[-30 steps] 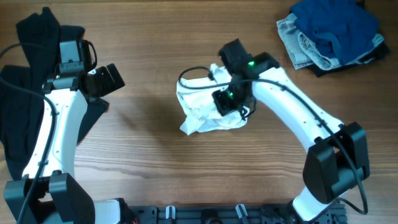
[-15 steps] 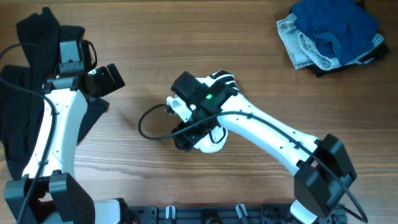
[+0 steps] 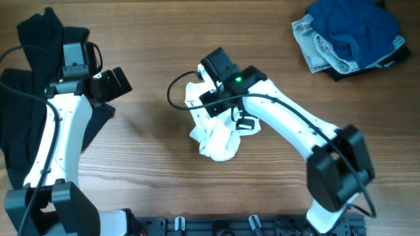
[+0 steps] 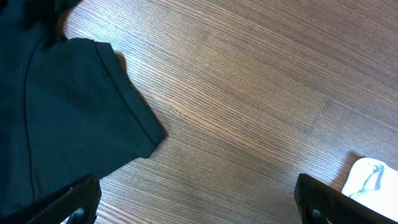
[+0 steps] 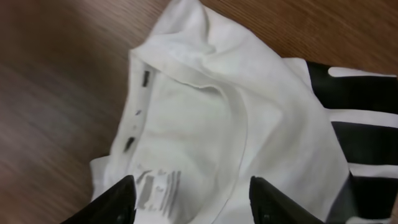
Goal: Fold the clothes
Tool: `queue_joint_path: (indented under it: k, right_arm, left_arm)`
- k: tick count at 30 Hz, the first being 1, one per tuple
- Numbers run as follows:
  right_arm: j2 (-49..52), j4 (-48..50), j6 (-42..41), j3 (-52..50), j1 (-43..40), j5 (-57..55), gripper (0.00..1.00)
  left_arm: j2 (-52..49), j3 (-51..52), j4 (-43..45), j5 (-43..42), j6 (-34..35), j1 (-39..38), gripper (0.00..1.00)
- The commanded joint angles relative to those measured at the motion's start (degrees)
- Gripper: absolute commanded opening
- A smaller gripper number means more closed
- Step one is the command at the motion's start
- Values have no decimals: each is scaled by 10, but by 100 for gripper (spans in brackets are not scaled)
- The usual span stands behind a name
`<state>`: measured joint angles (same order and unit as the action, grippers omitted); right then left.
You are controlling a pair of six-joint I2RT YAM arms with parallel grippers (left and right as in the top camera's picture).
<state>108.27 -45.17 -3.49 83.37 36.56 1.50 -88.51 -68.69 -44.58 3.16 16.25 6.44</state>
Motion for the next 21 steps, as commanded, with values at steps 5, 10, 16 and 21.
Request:
queue_joint_path:
  k: [5,10,16,21]
  right_arm:
    - [49,16,-49,10,2,-83,45]
    - [49,19,-56,10,2,-91,23]
    - [31,18,-56,11,3,-90,4]
    - [28,4,-39,17,6,-37,4]
  left_arm:
    - [-5,-2,2,-3,7,2,100]
    - [-5,-2,2,-3,7,2,100]
    - [-5,-2,6,-3,7,2,100]
    - [-5,-2,12,-3,7,2,100]
